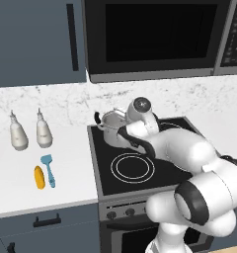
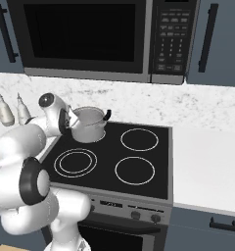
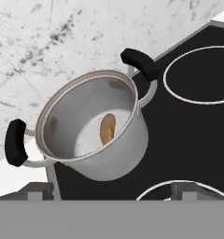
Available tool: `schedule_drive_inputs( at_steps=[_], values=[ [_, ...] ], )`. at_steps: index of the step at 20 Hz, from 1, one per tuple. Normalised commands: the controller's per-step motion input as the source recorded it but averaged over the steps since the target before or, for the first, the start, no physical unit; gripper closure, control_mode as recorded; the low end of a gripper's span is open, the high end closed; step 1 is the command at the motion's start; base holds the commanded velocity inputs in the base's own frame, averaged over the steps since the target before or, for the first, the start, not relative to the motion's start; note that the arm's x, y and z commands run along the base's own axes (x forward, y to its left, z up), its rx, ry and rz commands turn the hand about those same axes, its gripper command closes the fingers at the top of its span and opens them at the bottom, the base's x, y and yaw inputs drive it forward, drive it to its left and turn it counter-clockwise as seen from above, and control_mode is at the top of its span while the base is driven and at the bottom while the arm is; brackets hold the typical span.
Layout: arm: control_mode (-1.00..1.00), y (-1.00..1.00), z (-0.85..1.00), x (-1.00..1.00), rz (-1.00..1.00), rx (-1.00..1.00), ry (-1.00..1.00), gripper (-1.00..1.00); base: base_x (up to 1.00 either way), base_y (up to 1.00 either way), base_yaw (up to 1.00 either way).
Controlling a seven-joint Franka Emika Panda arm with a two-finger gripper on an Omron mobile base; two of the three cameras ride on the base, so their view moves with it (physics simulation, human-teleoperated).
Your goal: Put the sweet potato and corn in the pot. Retrieve the spatula and lightly stir the vegetables in the pot.
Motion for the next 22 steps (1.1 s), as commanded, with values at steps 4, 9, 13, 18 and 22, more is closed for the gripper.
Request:
schedule_drive_inputs(
  at_steps=[4, 9, 13, 18, 22],
  values=[
    [-1.00, 0.37, 0.26, -0.86, 0.30, -0.02, 0.13, -1.00, 0.00, 0.00, 0.00],
    [-1.00, 0.52, 0.18, -0.73, 0.43, -0.04, 0.23, -1.00, 0.00, 0.00, 0.00],
    [-1.00, 0.98, 0.00, -0.31, 0.56, -0.15, 0.33, -1.00, 0.00, 0.00, 0.00],
    [-1.00, 0.98, -0.02, 0.00, 0.46, -0.16, 0.37, -1.00, 0.00, 0.00, 0.00],
    [-1.00, 0.41, -0.07, 0.00, 0.19, -0.09, 0.09, -1.00, 0.00, 0.00, 0.00]
  ],
)
